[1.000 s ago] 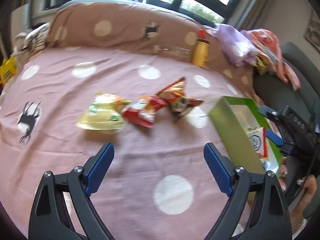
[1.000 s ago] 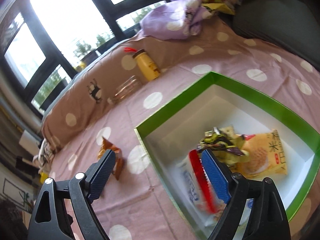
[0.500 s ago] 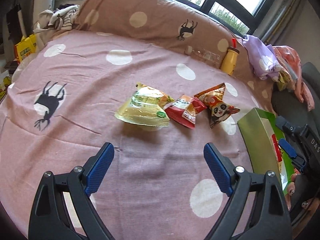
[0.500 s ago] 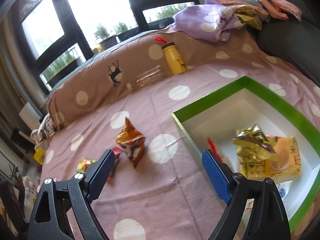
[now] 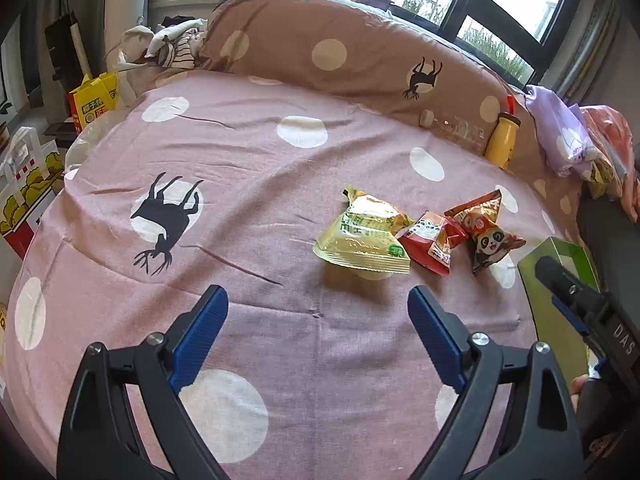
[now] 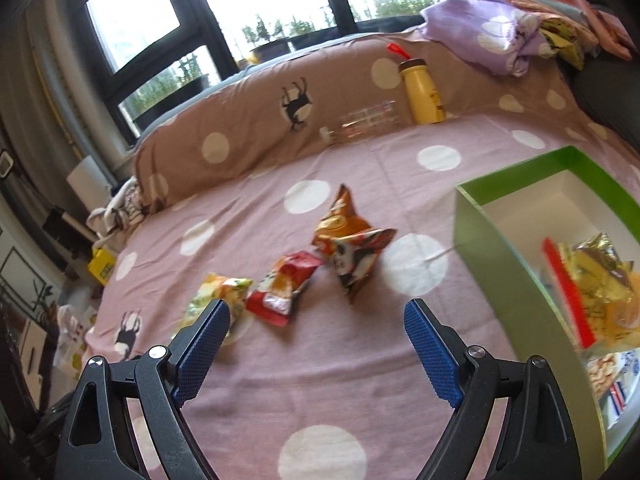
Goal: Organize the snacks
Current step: 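Move the right gripper back to the yellow-green snack bag, then grasp the yellow-green snack bag with the right gripper and lift it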
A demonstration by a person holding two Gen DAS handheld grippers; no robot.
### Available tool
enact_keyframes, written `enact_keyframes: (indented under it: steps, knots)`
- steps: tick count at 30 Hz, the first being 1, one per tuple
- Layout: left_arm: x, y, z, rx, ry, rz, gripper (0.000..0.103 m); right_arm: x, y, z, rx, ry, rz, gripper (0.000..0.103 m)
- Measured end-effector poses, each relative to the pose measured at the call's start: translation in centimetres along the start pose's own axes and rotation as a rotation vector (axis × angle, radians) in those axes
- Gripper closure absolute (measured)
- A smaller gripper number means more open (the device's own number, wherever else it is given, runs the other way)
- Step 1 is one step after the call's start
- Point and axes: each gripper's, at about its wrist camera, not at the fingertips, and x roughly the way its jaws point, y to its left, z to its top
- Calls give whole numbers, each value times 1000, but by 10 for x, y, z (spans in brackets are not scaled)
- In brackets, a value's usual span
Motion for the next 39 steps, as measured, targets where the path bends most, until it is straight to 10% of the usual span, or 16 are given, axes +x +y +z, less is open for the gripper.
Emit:
enact_keyframes:
  steps: [24,33,39]
  knots:
    - [5,49,12,-134,49,106,1,138,110,7,-41,394,84,14]
    - [1,49,11,-136,35,100,1,149,111,-4,-111,376,26,59]
    - [2,42,9,-115,39,97,1,112,93,-8,-96,395,83,64]
